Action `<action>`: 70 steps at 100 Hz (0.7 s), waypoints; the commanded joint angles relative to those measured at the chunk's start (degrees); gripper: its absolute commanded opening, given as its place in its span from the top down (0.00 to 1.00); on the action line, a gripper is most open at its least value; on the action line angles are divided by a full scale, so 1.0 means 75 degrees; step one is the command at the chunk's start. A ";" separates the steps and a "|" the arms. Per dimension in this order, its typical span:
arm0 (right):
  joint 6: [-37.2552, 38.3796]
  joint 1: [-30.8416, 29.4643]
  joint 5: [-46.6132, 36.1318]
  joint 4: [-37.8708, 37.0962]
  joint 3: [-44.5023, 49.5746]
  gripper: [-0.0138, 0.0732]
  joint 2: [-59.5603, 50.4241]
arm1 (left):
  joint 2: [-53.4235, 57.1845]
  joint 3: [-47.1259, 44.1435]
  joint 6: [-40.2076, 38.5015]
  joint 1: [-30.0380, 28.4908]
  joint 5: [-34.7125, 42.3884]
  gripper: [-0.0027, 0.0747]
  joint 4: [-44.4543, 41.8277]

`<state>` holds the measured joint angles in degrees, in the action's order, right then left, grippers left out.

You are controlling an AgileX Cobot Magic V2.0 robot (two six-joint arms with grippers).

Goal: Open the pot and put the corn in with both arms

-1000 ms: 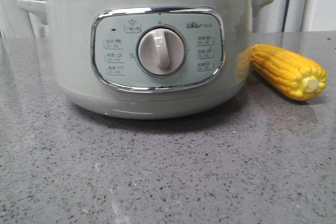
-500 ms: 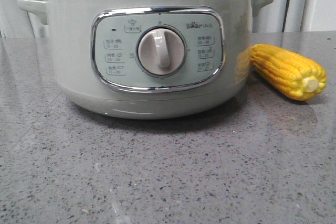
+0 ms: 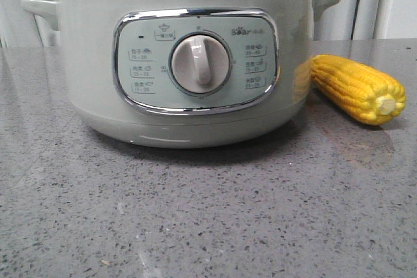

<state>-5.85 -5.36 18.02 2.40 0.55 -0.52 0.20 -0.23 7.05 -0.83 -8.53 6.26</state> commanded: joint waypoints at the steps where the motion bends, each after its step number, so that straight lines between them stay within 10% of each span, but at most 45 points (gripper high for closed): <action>1: -0.0039 -0.0036 -0.0805 -0.0031 0.0143 0.91 -0.0182 | 0.0238 -0.0142 -0.0021 0.0053 0.0804 0.99 0.0016; 70: -0.0024 -0.0036 -0.2295 -0.0017 -0.0160 0.91 -0.0182 | 0.0222 0.0496 -0.0007 0.0053 0.1304 0.99 0.0500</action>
<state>-5.85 -5.36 4.35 2.40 0.55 -0.52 0.20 0.27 7.05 -0.83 -2.20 9.44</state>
